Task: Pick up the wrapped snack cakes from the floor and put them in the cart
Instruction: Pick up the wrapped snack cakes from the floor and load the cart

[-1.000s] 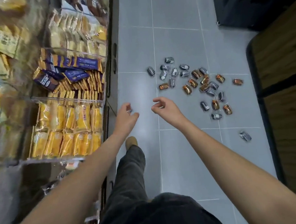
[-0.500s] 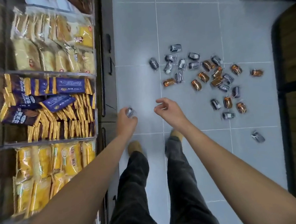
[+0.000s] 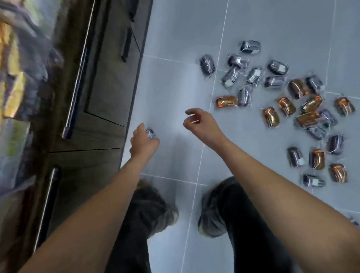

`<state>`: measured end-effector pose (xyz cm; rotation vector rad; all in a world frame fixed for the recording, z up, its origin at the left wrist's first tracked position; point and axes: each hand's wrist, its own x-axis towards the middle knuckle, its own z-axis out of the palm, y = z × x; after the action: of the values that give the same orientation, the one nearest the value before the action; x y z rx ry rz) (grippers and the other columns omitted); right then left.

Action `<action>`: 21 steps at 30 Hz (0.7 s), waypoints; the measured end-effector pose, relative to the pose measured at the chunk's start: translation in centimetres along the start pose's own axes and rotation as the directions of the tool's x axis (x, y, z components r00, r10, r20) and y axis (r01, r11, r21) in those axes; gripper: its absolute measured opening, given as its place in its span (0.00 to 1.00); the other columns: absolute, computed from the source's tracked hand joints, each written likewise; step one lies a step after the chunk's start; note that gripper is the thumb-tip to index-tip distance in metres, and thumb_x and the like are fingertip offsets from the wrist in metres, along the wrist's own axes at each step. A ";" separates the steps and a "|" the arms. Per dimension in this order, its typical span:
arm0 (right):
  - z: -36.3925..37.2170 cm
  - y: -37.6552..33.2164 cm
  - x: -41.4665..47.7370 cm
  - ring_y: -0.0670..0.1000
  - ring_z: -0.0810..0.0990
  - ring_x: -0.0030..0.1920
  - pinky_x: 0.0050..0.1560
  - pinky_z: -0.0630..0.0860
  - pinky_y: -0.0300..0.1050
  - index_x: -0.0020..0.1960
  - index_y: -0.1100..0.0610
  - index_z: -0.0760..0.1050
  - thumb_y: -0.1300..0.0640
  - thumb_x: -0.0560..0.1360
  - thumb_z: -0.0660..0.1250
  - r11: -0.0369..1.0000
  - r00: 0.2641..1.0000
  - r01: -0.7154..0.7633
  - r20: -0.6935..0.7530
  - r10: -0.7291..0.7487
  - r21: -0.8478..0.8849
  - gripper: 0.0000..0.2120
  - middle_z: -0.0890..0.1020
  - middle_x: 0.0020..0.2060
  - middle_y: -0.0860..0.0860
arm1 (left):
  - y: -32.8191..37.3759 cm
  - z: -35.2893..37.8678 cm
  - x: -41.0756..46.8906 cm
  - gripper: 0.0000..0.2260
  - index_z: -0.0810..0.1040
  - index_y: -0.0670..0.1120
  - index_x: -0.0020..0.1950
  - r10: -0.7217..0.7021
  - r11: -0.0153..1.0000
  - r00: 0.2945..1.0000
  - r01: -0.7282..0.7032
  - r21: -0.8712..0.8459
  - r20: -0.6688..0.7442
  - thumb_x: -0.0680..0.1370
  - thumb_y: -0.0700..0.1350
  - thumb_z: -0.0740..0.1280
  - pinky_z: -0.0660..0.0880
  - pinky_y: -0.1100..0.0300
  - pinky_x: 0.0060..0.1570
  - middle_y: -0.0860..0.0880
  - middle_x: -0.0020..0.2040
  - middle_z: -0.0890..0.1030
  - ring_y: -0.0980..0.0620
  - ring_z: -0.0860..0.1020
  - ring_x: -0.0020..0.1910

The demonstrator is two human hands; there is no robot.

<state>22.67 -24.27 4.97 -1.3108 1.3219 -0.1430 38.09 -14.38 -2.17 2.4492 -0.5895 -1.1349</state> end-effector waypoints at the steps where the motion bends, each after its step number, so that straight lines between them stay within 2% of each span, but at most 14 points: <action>1: 1.0 1.7 1.8 0.47 0.78 0.41 0.43 0.72 0.37 0.61 0.57 0.74 0.61 0.74 0.65 1.000 1.000 0.016 0.024 -0.016 -0.014 0.15 0.81 0.44 0.50 | -1.4 1.4 1.7 0.25 0.67 0.43 0.66 0.009 1.000 1.000 -0.008 0.029 -0.017 0.71 0.41 0.70 0.71 0.47 0.61 0.43 0.67 0.69 0.41 0.71 0.64; 4: 3.7 6.7 6.8 0.44 0.78 0.39 0.40 0.71 0.33 0.61 0.55 0.74 0.60 0.74 0.65 0.997 0.995 0.059 0.084 -0.055 -0.053 0.15 0.80 0.42 0.46 | -5.3 5.1 6.4 0.26 0.66 0.45 0.68 -0.001 0.996 0.999 0.005 0.089 -0.049 0.71 0.44 0.70 0.69 0.47 0.62 0.44 0.69 0.68 0.41 0.69 0.66; 7: 5.6 11.0 11.4 0.43 0.77 0.37 0.39 0.71 0.33 0.61 0.55 0.74 0.60 0.74 0.65 0.995 0.992 0.080 0.106 -0.074 -0.059 0.15 0.80 0.42 0.46 | -8.8 8.4 10.3 0.30 0.61 0.49 0.72 0.000 0.974 0.997 0.019 0.224 -0.083 0.73 0.45 0.69 0.64 0.46 0.65 0.48 0.71 0.65 0.44 0.63 0.70; 11: 6.6 15.8 16.1 0.41 0.76 0.34 0.34 0.70 0.28 0.60 0.53 0.74 0.59 0.74 0.63 0.995 0.991 0.097 0.101 -0.092 -0.039 0.15 0.79 0.43 0.46 | -12.6 11.7 14.5 0.30 0.58 0.50 0.73 0.056 0.896 0.997 -0.027 0.443 -0.052 0.74 0.44 0.67 0.60 0.45 0.65 0.49 0.71 0.62 0.47 0.59 0.72; 15: 6.5 19.3 19.1 0.40 0.77 0.36 0.33 0.70 0.26 0.60 0.52 0.74 0.58 0.74 0.63 0.994 0.992 0.104 0.081 -0.102 -0.021 0.14 0.78 0.43 0.45 | -14.5 13.4 17.8 0.36 0.55 0.50 0.75 0.097 0.821 0.995 -0.059 0.568 -0.037 0.71 0.41 0.69 0.56 0.43 0.67 0.47 0.73 0.59 0.45 0.54 0.74; 19: 5.0 21.4 20.6 0.43 0.77 0.40 0.35 0.71 0.27 0.62 0.54 0.73 0.59 0.74 0.64 0.995 0.994 0.099 0.054 -0.097 -0.021 0.16 0.79 0.46 0.48 | -15.0 14.1 19.5 0.30 0.61 0.49 0.73 0.230 0.758 0.968 -0.114 0.642 -0.100 0.73 0.43 0.67 0.63 0.45 0.60 0.43 0.65 0.67 0.42 0.64 0.65; 21: 3.6 21.8 21.1 0.44 0.77 0.42 0.39 0.73 0.31 0.63 0.55 0.72 0.59 0.75 0.64 0.995 0.995 0.095 0.015 -0.095 -0.038 0.17 0.79 0.49 0.50 | -13.7 15.0 19.5 0.28 0.64 0.49 0.71 0.243 0.802 0.961 -0.124 0.584 -0.130 0.72 0.47 0.68 0.67 0.44 0.57 0.42 0.62 0.69 0.40 0.66 0.62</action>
<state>20.26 -29.46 -25.06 -1.4063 1.2568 -0.1749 40.73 -15.31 -30.25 2.8628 -1.2255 -0.6790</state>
